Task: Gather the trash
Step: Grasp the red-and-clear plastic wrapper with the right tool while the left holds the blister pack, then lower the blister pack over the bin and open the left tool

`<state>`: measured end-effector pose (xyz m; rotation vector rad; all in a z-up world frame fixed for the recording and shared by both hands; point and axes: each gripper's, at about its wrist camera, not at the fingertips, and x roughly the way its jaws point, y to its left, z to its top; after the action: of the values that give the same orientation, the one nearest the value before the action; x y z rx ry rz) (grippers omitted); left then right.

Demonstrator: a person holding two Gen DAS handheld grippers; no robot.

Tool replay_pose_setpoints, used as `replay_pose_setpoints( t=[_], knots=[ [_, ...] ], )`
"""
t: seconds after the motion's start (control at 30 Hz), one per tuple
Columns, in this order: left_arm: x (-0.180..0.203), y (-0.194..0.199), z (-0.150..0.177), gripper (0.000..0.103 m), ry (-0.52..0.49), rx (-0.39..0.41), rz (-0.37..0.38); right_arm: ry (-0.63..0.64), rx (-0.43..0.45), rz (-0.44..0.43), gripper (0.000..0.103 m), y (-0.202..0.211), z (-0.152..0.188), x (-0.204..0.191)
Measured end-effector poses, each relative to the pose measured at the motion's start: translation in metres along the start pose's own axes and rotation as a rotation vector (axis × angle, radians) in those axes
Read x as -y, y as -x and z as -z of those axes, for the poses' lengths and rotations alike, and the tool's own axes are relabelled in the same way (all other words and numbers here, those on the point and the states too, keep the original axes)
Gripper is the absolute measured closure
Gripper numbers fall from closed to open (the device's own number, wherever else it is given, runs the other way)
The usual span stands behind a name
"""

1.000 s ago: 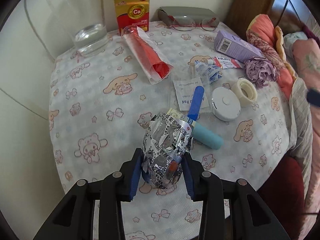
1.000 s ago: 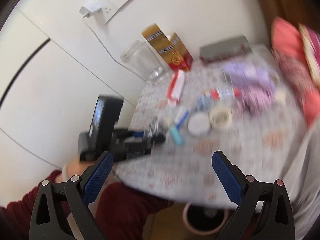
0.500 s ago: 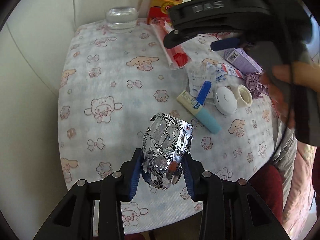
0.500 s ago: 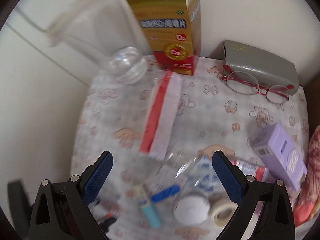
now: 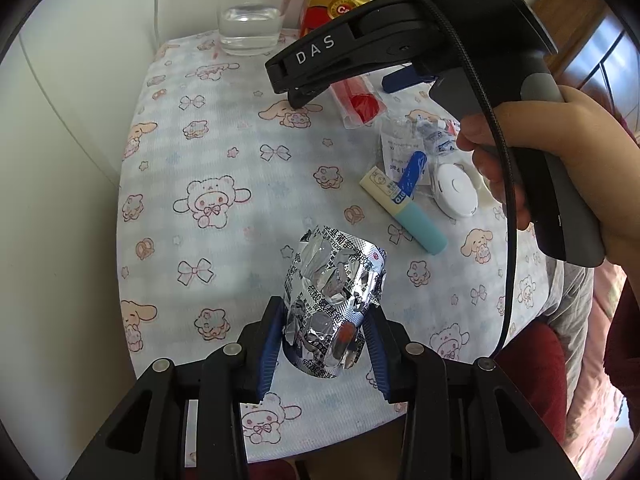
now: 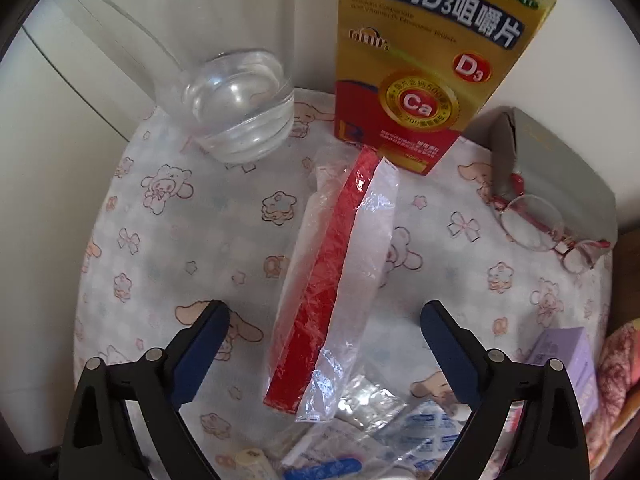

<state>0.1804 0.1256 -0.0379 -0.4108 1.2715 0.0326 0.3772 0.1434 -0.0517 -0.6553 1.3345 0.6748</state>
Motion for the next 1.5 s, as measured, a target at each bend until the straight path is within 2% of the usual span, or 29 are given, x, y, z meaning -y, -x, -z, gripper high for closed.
replay_pose_setpoints(
  t=[0.17,0.23,0.27,0.3,0.33,0.4,0.57,0.63,0.87,1.13,1.33,1.5],
  knots=[
    [-0.002,0.004,0.004,0.061,-0.004,0.003,0.000,0.008,0.003,-0.001,0.009,0.000,0.005,-0.002],
    [-0.001,0.004,0.004,0.061,-0.005,0.002,0.000,0.021,-0.002,-0.007,0.021,0.003,0.007,-0.007],
    [-0.001,0.004,0.004,0.061,-0.005,0.002,0.001,0.033,-0.001,-0.011,0.038,0.006,0.008,-0.011],
    [-0.001,0.003,0.004,0.061,-0.005,0.002,0.001,0.043,-0.001,-0.014,0.065,0.009,0.008,-0.014],
    [-0.002,0.003,0.004,0.061,-0.006,0.001,0.001,0.051,-0.003,-0.018,0.075,0.013,0.007,-0.015],
    [-0.003,0.002,0.005,0.061,-0.006,0.003,0.003,0.054,-0.010,-0.032,0.076,0.016,0.010,-0.016],
    [-0.005,0.003,0.007,0.061,-0.008,0.010,0.002,0.076,0.049,-0.014,0.076,0.026,0.026,-0.019],
    [-0.005,0.003,0.008,0.061,-0.009,0.020,0.004,0.069,0.060,-0.032,0.076,0.034,0.033,-0.018],
    [-0.010,0.016,0.016,0.060,0.021,0.042,0.043,0.086,0.141,-0.070,0.076,0.089,0.064,-0.007],
    [0.010,0.080,0.053,0.058,-0.015,0.146,0.070,0.074,0.259,-0.145,0.076,0.156,0.141,0.008],
    [0.030,0.106,0.104,0.057,-0.051,0.196,0.074,0.022,0.346,-0.277,0.076,0.189,0.216,0.020],
    [0.048,0.098,0.148,0.057,-0.101,0.152,0.106,-0.031,0.408,-0.376,0.076,0.196,0.283,0.026]
  ],
)
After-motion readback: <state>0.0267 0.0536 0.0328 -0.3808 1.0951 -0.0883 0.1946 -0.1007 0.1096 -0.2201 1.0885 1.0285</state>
